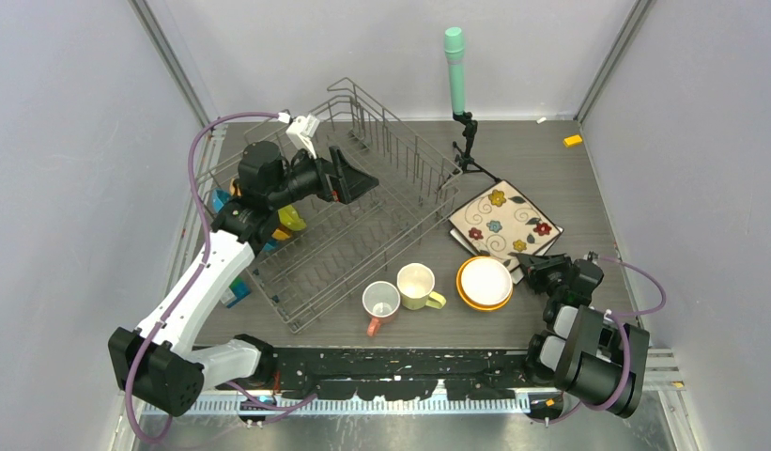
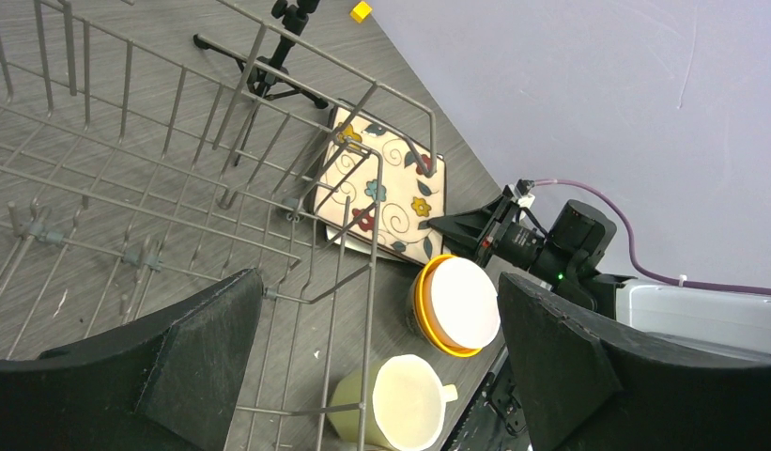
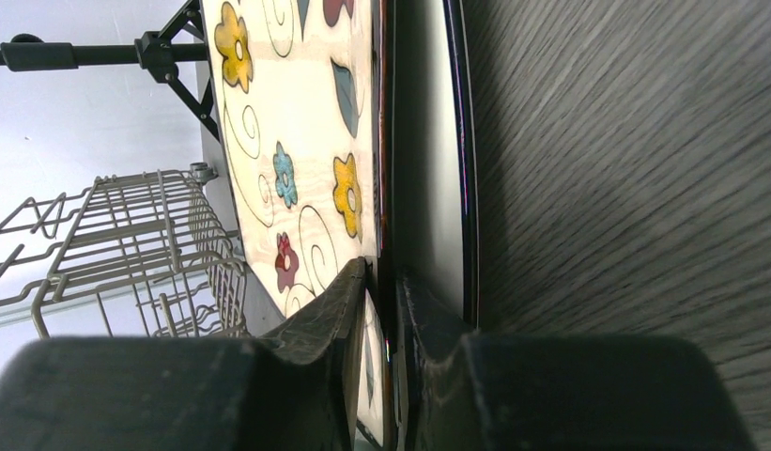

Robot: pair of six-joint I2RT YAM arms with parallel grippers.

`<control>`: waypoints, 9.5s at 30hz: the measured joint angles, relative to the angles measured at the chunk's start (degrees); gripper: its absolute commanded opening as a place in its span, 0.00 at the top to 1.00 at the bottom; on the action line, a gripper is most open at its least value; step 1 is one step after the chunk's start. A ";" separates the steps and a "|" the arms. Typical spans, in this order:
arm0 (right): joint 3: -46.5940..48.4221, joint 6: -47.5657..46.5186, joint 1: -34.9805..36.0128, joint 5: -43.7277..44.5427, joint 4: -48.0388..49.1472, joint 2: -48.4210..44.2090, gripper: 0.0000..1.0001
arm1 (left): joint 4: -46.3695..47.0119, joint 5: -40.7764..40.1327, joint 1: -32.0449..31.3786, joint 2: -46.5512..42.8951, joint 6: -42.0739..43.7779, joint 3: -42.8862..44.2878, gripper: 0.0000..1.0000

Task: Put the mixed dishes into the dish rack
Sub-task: Pick up the plate at the center of the board.

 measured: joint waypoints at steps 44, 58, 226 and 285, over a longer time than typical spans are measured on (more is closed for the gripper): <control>-0.63 0.44 0.00 11.58 -13.84 -16.65 0.76 | 0.48 0.42 0.00 0.02 -1.29 -0.90 0.02; 2.71 0.48 0.00 5.25 -2.12 0.92 0.64 | 0.90 0.42 0.00 0.04 -1.33 -1.42 0.02; 6.56 5.49 -0.24 -9.88 40.24 36.50 0.86 | 0.92 0.66 0.00 0.94 -1.49 -2.60 0.01; 3.69 6.56 -0.74 -3.06 -6.82 -13.66 1.00 | 0.83 1.05 0.00 1.29 -1.27 -2.60 0.00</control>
